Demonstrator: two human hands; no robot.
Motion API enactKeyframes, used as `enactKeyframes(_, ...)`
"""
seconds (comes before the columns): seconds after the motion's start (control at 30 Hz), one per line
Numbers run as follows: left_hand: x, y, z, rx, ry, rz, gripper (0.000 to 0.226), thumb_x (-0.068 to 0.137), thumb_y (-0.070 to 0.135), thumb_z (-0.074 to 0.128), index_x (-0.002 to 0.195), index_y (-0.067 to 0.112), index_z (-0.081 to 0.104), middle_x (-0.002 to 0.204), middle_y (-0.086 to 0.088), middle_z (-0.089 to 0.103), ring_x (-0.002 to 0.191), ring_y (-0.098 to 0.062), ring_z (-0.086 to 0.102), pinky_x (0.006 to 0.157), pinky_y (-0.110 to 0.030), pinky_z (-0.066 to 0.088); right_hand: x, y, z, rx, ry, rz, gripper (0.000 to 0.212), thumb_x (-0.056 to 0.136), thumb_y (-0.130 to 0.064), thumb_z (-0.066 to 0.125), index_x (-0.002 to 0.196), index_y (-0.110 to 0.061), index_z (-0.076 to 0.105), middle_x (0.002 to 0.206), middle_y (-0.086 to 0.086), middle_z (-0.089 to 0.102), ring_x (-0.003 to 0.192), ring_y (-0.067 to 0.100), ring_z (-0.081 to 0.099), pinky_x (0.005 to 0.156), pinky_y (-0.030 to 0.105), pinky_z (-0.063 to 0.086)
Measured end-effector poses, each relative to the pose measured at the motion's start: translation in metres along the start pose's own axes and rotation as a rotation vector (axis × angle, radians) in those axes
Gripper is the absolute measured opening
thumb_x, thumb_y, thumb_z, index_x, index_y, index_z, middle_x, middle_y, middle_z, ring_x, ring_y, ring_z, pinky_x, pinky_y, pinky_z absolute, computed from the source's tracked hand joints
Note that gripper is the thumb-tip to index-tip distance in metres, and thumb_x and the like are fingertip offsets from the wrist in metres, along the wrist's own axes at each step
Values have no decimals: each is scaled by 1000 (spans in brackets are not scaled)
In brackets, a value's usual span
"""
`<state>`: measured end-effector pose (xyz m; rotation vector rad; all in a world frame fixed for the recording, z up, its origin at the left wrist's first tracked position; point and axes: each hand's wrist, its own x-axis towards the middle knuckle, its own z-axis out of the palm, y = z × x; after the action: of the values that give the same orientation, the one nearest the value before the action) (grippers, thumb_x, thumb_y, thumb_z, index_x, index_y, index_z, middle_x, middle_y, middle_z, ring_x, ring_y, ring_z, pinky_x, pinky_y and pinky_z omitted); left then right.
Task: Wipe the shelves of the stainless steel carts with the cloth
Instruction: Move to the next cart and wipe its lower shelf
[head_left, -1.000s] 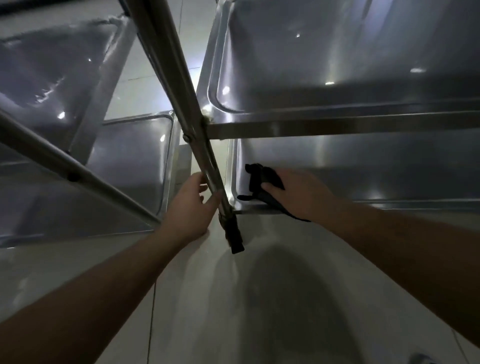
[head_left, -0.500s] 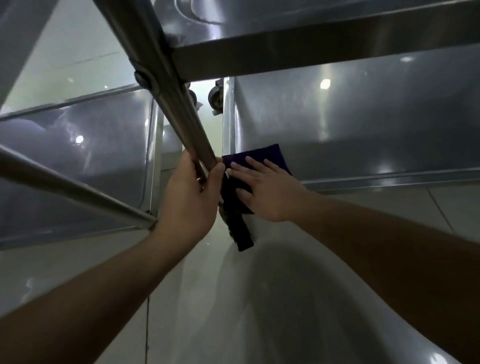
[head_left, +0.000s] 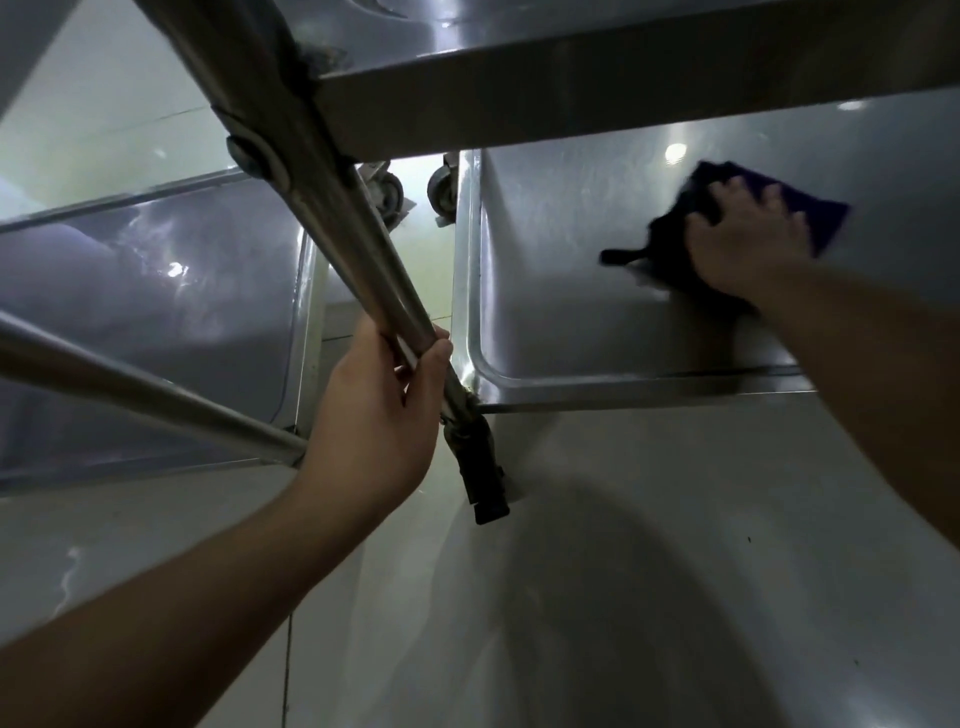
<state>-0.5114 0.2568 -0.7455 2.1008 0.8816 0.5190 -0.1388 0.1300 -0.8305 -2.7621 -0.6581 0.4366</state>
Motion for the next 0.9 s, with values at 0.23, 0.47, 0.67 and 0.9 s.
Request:
enactKeyframes(0.23,2,-1,-5,54,-51,-15,29,102,46,56,127,30,53,108,29,67,103,24,58,74,7,39,8,-69,16,3,-41,27,70,99,-51,20,163,-26,10,172,-7,0,157,30,-8,125,52,-6)
enactKeyframes(0.47,4,-2,-7,65,-58,12,32,104,37,59,133,26,52,110,30,66,104,20,60,75,4,42,-42,-206,77,-21,-200,-561,66,102,-50,30,162,-28,14,172,-3,6,157,28,-4,122,52,-4)
enactKeyframes(0.67,5,-3,-8,76,-67,28,33,104,37,58,133,23,55,108,30,65,106,19,59,76,3,44,-117,-143,91,-82,-186,-780,61,102,-59,17,160,-39,12,170,-13,7,156,14,-5,118,42,-9)
enactKeyframes(0.9,2,-3,-5,104,-44,59,28,103,39,57,126,22,56,101,35,62,98,25,58,75,5,41,-126,-11,40,-98,-80,-381,69,95,-62,21,161,-41,13,169,-18,7,157,14,1,125,43,0)
